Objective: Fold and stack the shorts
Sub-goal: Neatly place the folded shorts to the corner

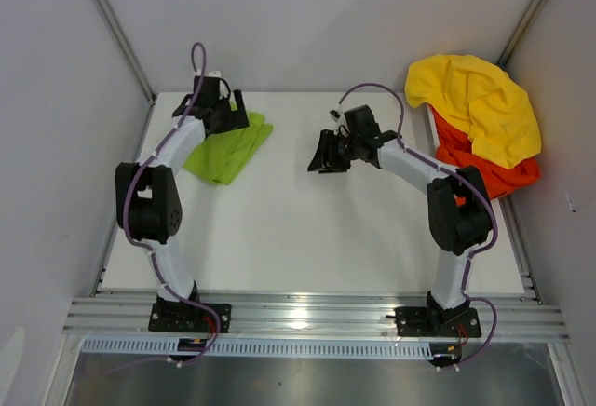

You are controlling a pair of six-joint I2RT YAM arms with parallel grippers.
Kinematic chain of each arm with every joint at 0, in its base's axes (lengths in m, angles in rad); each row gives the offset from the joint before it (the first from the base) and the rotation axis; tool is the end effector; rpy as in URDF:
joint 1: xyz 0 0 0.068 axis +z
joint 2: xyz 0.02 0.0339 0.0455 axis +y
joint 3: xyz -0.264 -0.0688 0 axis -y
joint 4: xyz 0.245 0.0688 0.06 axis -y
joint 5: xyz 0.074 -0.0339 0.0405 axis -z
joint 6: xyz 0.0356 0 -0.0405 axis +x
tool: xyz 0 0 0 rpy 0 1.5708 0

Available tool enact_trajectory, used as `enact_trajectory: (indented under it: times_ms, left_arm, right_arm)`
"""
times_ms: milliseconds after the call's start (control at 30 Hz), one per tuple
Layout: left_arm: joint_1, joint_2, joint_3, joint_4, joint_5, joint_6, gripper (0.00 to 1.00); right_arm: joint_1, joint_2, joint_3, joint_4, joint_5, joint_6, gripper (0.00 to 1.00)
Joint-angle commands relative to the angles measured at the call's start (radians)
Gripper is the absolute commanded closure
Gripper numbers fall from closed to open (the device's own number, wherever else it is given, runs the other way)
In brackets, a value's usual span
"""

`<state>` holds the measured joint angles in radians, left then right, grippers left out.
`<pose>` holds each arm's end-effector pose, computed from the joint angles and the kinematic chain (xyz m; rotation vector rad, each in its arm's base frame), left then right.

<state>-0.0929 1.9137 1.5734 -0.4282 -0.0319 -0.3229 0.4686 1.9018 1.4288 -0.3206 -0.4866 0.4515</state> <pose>0.4367 -0.0395 0.2608 -0.2848 2.3277 -0.1687 0.3718 0.2069 0.2298 -0.2722 2.4682 0.9985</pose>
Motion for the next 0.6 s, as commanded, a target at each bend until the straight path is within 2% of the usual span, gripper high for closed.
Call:
enact_trajectory:
  times_ms: [0, 200, 333, 400, 467, 567]
  left_arm:
    - [-0.051, -0.041, -0.030, 0.054, -0.037, 0.163, 0.01]
    - [-0.113, 0.097, 0.115, -0.085, -0.057, 0.304, 0.01]
    - [-0.160, 0.036, 0.018, -0.008, -0.094, 0.430, 0.01]
    - [-0.203, 0.016, -0.042, 0.061, -0.250, 0.510, 0.01]
    - [-0.222, 0.010, -0.059, 0.091, -0.327, 0.562, 0.01]
    - [-0.231, 0.016, -0.056, 0.094, -0.333, 0.581, 0.01]
  right_arm:
    - [0.005, -0.052, -0.004, 0.025, -0.018, 0.006, 0.52]
    - [0.007, -0.073, -0.013, 0.026, -0.030, 0.004, 0.50]
    - [0.004, -0.076, -0.018, 0.028, -0.033, 0.001, 0.50]
    - [0.004, -0.073, -0.021, 0.032, -0.038, 0.006, 0.50]
    - [0.004, -0.072, -0.024, 0.038, -0.044, 0.009, 0.50]
    - [0.004, -0.069, -0.030, 0.046, -0.049, 0.010, 0.50]
